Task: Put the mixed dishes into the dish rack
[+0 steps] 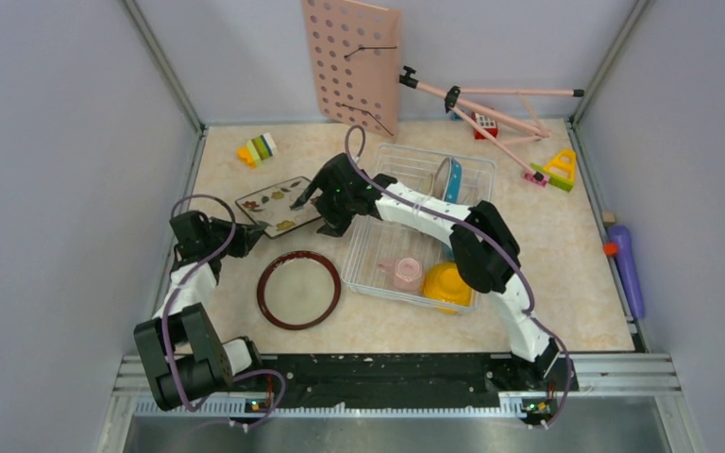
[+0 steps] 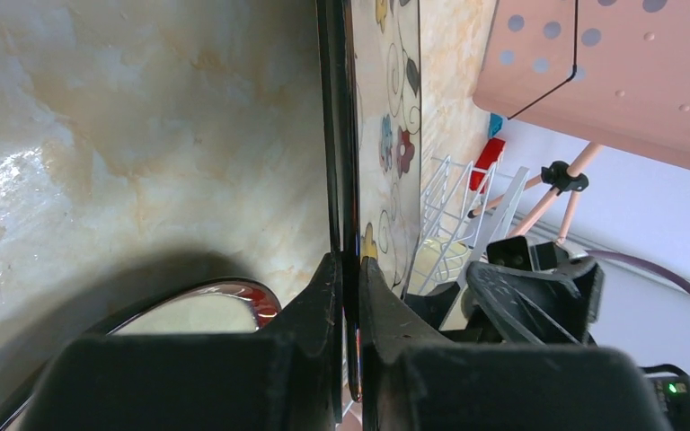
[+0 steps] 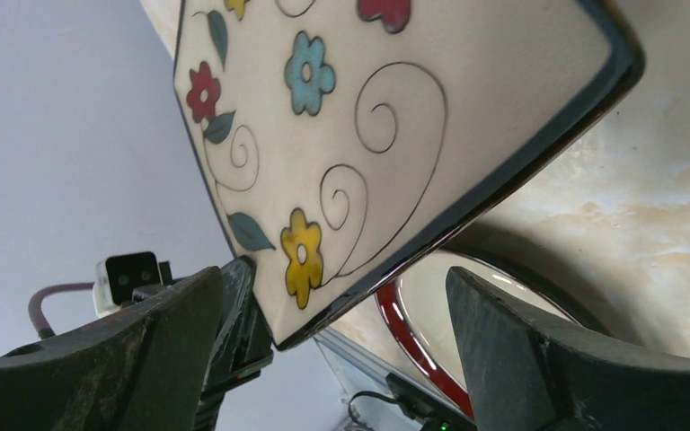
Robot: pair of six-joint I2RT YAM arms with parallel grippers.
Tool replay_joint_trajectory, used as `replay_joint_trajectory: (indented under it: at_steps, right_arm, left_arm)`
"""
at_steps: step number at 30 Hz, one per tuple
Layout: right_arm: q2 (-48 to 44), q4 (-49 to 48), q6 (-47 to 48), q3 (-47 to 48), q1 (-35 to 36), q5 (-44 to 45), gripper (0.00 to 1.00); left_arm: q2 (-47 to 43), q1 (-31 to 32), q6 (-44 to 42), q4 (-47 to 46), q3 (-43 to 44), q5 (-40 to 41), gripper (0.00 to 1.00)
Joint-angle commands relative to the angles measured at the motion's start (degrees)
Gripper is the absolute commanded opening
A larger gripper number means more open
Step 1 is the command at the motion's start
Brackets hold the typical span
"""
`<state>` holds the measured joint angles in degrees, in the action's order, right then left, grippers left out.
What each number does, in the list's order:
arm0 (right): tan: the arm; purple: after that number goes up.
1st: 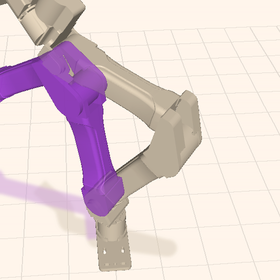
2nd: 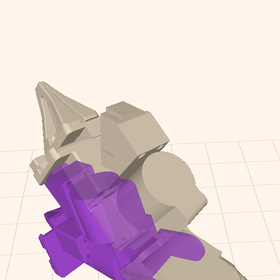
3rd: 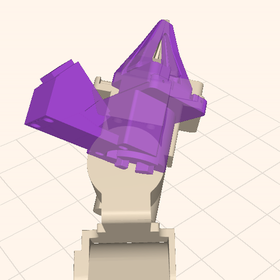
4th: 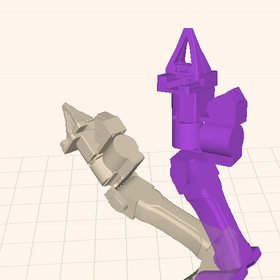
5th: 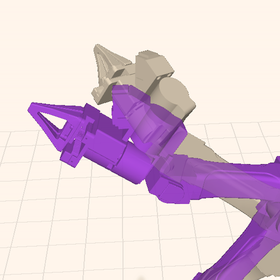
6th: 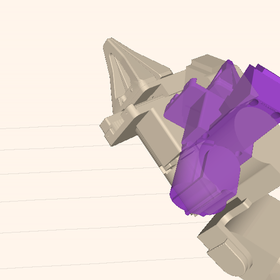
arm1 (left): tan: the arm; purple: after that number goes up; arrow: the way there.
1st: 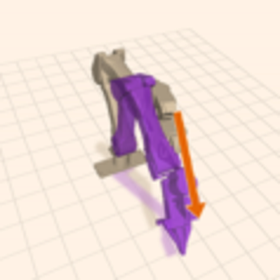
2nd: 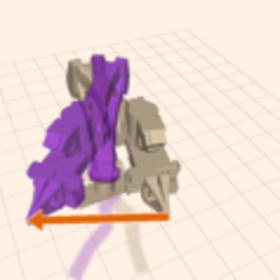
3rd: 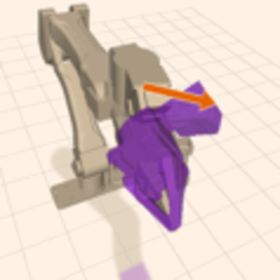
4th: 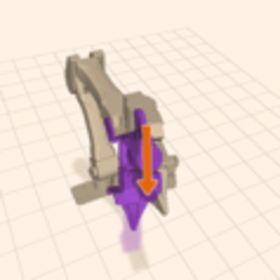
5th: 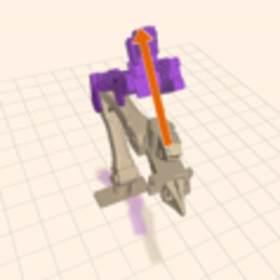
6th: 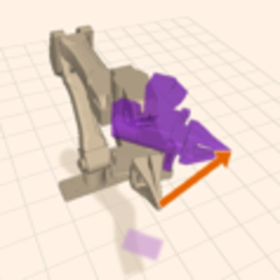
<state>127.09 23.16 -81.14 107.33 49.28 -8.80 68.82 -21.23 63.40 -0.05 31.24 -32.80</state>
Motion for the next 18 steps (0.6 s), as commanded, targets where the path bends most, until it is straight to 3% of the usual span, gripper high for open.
replay_joint_trajectory:
  at_steps: [1,10,13,16,18]
  right_arm:
    - [1.15,-2.82,-2.04,0.24,-0.41,1.16,0.86]
    - [4.1,-6.52,-4.2,1.42,-0.45,-0.86,0.78]
    - [4.29,-7.05,-4.41,0.78,-0.54,-0.18,0.67]
    - [4.34,-9.26,-4.65,-0.1,-0.58,-0.77,0.4]
    - [3.77,-8.83,-4.05,0.15,-0.59,0.28,0.15]
  left_arm:
    - [-1.45,-0.65,2.11,-10.33,1.04,-7.68,0.0]
    - [0.04,-0.65,4.06,-19.37,-1.86,-16.81,0.0]
    - [-1.58,-0.65,3.04,-18.91,-2.56,-17.03,0.0]
    - [-3.38,-0.63,1.33,-16.94,-2.75,-16.73,0.0]
    - [-4.29,-0.63,0.02,-15.5,-2.68,-16.68,0.0]
